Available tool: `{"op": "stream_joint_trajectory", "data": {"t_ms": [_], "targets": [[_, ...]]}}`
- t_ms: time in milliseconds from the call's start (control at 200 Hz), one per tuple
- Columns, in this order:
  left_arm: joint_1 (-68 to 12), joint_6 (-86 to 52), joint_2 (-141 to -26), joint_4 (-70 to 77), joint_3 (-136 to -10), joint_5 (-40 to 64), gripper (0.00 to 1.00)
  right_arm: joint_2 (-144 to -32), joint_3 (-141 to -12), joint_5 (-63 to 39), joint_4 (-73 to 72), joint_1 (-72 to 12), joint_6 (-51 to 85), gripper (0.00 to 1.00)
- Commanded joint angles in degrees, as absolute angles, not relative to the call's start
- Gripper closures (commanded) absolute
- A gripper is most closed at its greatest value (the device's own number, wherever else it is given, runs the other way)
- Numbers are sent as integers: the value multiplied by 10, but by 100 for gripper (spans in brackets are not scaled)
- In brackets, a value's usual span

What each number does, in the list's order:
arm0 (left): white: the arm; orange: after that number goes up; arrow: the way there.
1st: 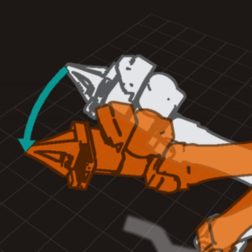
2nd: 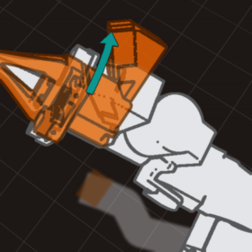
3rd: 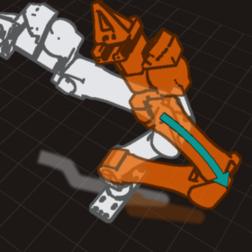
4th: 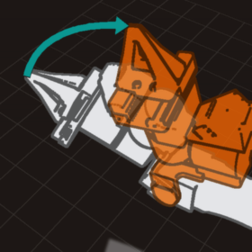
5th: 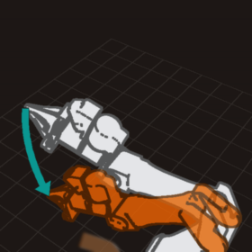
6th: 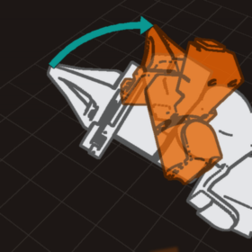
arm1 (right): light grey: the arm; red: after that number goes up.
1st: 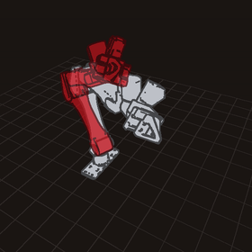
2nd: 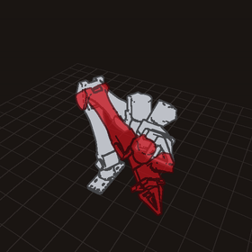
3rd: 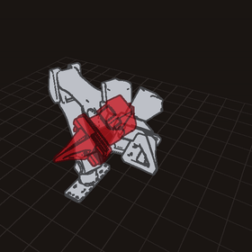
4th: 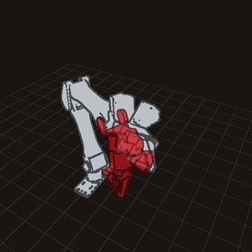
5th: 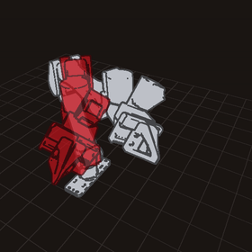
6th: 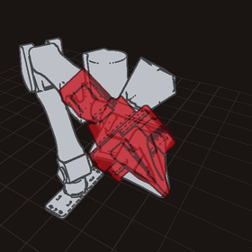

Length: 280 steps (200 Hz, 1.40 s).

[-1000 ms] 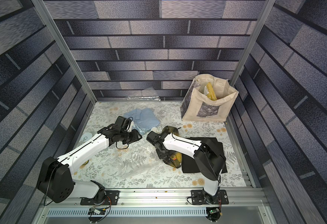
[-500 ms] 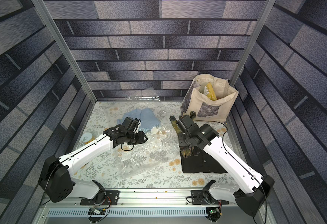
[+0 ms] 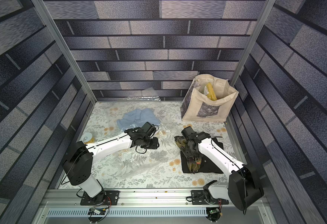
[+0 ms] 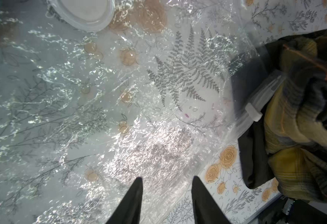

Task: Place the folded shirt into the vacuum bag
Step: Adjust the shirt at the center of the board, then open the vacuum bag at the center of the board.

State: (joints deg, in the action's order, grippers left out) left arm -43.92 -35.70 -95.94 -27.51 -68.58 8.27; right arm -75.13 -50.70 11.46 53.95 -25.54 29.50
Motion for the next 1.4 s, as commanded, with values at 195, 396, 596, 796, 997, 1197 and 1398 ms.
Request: {"op": "stream_joint_trajectory", "data": {"t_ms": [195,396,596,796,997,1197,1398], "targets": [[-434,-264,-907,-364,-714,36,49,-777,-496,197,551,-222,262,100],[-445,-237,-873,-417,-705,28,35,-795,-524,265,594,-214,277,100],[-489,-209,-870,-505,-719,-3,24,-763,-553,242,589,-214,252,100],[-560,-207,-886,-578,-726,-43,16,-699,-678,131,622,-215,234,100],[-597,-212,-898,-593,-703,-56,14,-710,-755,78,622,-296,286,100],[-616,-202,-925,-578,-687,-73,15,-803,-793,24,525,-341,302,100],[-617,-190,-957,-567,-675,-83,16,-893,-822,-4,496,-345,283,100]]}}
